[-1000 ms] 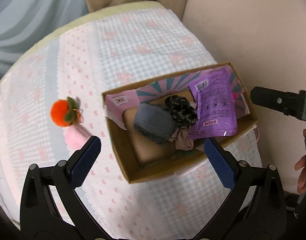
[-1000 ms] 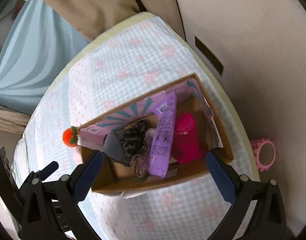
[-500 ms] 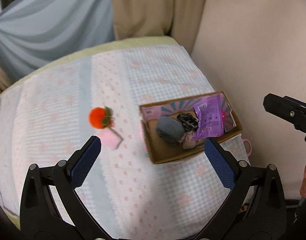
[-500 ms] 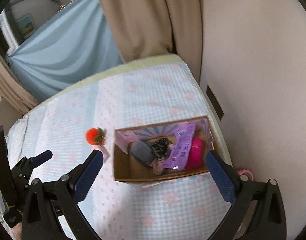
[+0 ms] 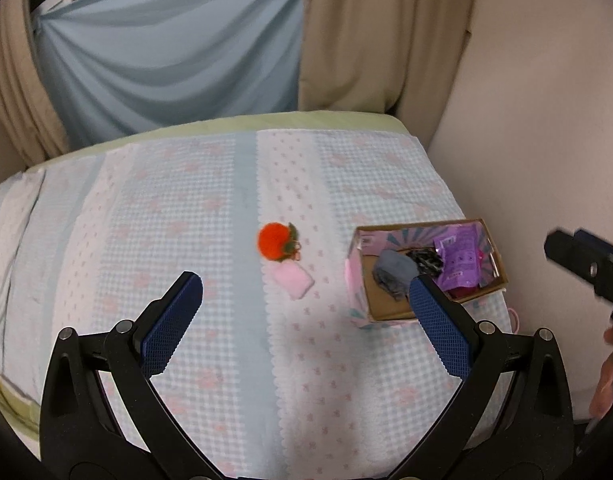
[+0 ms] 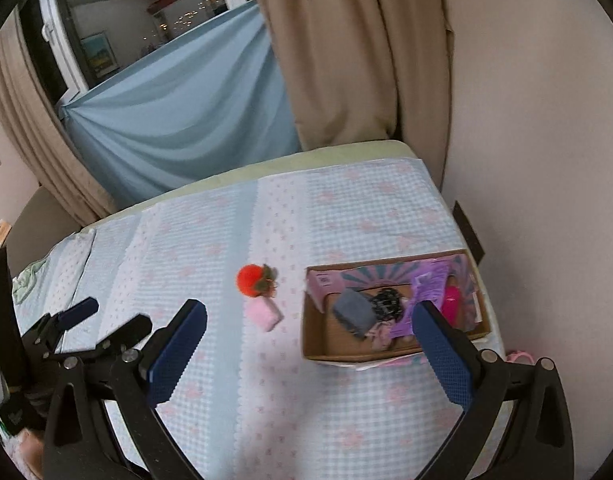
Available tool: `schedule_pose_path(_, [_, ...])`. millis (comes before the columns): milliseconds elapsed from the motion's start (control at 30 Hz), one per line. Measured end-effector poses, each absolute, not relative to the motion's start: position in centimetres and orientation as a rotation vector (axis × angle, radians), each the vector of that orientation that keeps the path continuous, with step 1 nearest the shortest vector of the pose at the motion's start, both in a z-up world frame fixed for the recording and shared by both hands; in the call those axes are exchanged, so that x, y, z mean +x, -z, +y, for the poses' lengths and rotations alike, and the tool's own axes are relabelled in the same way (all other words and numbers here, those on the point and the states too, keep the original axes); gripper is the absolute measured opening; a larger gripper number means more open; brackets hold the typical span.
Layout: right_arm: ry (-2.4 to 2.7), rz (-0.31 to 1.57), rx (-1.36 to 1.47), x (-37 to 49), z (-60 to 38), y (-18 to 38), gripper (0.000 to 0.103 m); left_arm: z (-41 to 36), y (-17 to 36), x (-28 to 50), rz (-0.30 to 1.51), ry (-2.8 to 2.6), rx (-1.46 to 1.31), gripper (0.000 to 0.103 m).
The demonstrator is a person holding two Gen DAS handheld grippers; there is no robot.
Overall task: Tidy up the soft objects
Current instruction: 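Withdraw both tools from the box toward the orange pompom and pink wristband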
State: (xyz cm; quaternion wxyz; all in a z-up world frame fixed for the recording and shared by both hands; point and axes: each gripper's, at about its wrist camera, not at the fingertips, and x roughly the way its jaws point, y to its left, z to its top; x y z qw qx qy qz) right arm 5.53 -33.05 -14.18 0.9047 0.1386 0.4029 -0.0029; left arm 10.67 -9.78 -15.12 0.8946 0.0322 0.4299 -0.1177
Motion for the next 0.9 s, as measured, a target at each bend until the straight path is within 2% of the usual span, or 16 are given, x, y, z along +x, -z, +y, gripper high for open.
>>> schedule_pose_path(400, [0.062,0.865,0.353,6.1,-25.7,16.7,0.102,-2.8,16.5,15.9,0.904,0.348,0.12,0.103])
schedule_pose_path(600, [0.14,0.886,0.448,7.8,-22.6,19.2,0.102,-0.8,19.5,20.8,0.946,0.442,0.16,0.103])
schedule_pose_path(900, [0.206,0.941,0.632,11.7,-18.5,26.3,0.102,-1.0,26.1,29.6,1.076,0.567,0.159,0.103])
